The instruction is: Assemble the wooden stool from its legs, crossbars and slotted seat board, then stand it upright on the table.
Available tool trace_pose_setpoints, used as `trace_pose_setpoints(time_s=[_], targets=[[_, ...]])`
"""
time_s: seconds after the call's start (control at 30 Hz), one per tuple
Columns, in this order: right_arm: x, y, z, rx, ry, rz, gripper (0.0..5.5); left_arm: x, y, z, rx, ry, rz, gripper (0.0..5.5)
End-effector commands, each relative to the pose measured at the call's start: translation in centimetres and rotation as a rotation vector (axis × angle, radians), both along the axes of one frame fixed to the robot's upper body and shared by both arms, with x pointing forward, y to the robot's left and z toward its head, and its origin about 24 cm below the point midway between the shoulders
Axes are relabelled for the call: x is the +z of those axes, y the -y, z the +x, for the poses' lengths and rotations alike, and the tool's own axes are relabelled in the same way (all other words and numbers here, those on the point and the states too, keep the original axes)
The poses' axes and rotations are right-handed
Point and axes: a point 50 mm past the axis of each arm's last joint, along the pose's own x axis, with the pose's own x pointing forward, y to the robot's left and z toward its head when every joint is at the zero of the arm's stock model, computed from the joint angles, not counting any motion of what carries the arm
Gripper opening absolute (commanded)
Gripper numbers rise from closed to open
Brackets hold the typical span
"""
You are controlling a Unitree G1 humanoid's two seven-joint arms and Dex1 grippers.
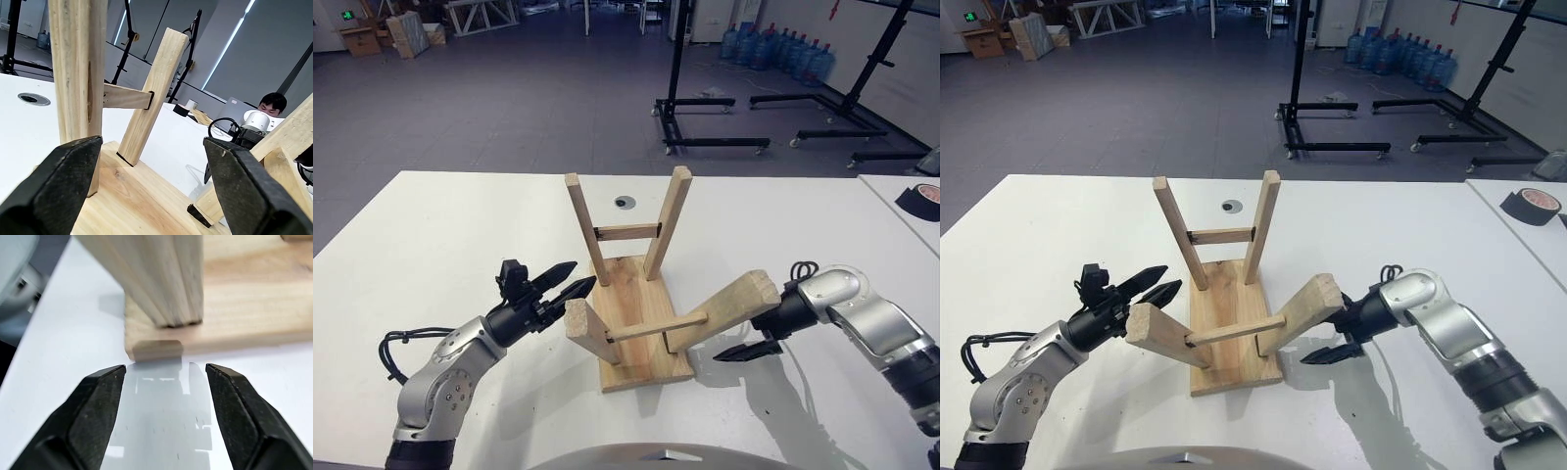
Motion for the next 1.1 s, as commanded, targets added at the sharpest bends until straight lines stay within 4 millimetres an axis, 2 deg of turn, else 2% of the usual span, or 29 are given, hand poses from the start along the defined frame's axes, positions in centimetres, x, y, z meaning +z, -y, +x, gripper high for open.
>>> trace_pose_setpoints(time_s=[0.03,0.2,0.33,0.5,0.67,1.1], targets=[[-0.7,0.6,-1.4,-0.105,-0.028,0.01,3.01,-0.1,-0.8,-0.7,0.011,-0.012,0.055,3.77],[-4.1,-1.5,-5.2,-0.243,-0.092,0.071,3.01,0.0,-1.2,-1.3,0.005,-0.032,0.084,3.77],[-5.5,-3.0,-6.7,-0.319,-0.093,0.102,3.01,0.0,-1.3,-1.4,-0.002,-0.041,0.1,3.77],[-7.2,-3.1,-5.7,-0.446,0.007,0.069,3.01,0.1,-1.2,-1.3,-0.014,-0.043,0.108,3.77],[-8.1,-2.0,-5.5,-0.491,0.036,0.031,3.01,0.1,-1.1,-1.3,-0.016,-0.043,0.115,3.77],[-7.9,-0.5,-2.9,-0.57,0.145,0.006,3.01,-0.1,-0.8,-1.0,-0.011,-0.033,0.117,3.77]])
